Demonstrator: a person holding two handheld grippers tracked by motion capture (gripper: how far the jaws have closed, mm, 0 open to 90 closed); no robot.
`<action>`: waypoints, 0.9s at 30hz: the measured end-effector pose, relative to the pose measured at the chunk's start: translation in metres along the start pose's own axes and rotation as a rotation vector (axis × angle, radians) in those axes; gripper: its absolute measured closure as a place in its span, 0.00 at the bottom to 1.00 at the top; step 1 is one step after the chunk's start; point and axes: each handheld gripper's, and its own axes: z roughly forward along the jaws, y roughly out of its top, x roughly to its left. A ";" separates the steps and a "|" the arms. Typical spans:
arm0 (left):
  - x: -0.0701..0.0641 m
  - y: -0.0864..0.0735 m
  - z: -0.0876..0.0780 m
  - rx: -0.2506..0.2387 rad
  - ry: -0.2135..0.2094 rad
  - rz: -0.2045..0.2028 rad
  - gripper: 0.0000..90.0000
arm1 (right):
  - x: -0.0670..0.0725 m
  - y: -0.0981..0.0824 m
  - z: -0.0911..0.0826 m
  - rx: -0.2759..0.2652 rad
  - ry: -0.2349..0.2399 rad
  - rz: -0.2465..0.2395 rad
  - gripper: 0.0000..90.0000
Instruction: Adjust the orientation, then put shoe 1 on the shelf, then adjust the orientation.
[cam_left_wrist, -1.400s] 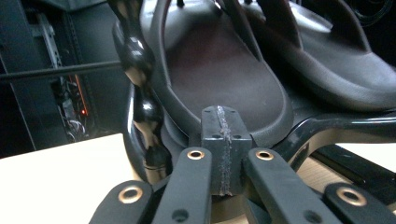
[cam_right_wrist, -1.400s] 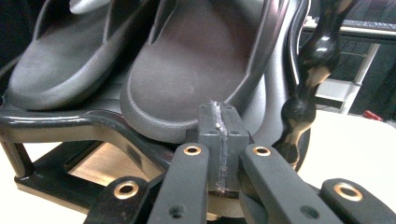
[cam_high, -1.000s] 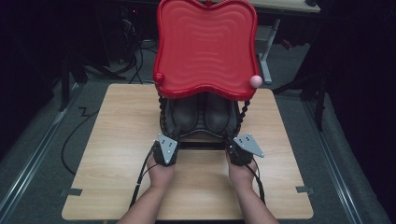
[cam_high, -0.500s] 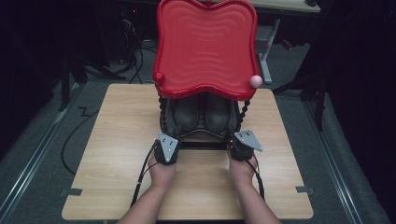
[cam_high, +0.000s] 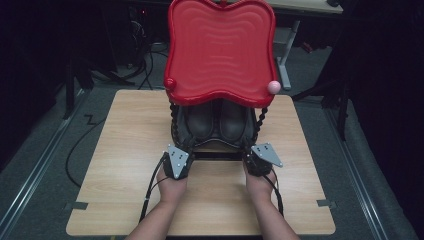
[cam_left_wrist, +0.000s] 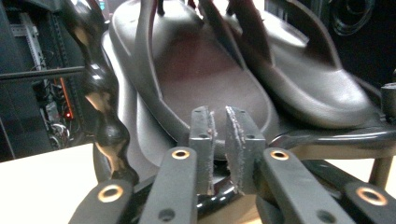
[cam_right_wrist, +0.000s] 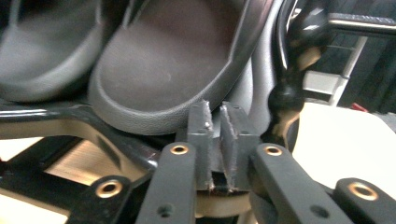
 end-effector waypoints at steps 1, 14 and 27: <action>0.000 0.001 -0.004 0.000 -0.005 0.003 0.86 | -0.001 0.000 -0.005 -0.010 0.005 0.007 0.88; 0.041 -0.029 -0.080 0.170 -0.013 0.058 0.62 | -0.028 -0.025 -0.043 0.081 0.100 -0.013 0.53; 0.082 -0.051 -0.109 0.251 0.036 0.043 0.54 | -0.080 -0.058 -0.073 0.237 0.042 0.010 0.25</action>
